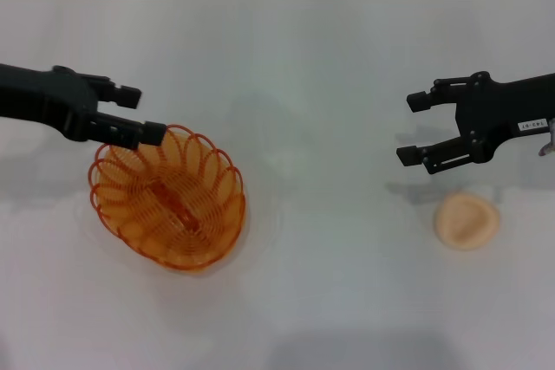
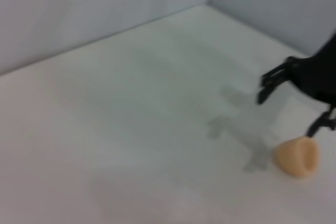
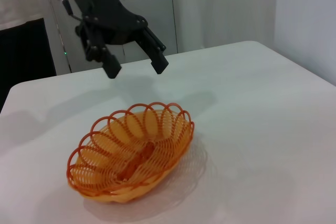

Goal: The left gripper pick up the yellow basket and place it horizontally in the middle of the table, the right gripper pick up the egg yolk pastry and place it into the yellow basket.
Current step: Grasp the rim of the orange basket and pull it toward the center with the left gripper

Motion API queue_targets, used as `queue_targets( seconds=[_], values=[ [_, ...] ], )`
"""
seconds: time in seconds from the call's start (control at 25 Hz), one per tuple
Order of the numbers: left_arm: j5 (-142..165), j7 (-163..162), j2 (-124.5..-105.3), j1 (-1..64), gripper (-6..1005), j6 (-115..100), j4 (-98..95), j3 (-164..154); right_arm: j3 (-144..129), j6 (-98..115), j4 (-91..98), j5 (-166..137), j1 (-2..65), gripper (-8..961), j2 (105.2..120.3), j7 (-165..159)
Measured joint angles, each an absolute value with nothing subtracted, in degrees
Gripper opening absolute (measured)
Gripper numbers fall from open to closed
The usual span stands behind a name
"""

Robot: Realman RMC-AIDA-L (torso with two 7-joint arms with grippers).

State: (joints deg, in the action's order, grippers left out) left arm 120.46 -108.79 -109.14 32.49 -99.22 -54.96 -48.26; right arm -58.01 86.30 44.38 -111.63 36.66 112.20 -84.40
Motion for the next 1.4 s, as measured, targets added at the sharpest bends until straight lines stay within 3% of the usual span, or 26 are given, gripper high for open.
queue_targets(
  seconds=[0.4,1.4],
  values=[
    [135.84,-123.82,-108.83,36.11,887,-96.00,-60.61,-48.27,-58.10,85.57,44.38,-111.61,37.12,869,112.37,-84.37],
    [147.48,-117.26,-112.52,43.38,882,-79.28,-41.65,-48.87,-58.54,84.53,44.58,-112.07,37.27,870,113.74,-83.59]
  ],
)
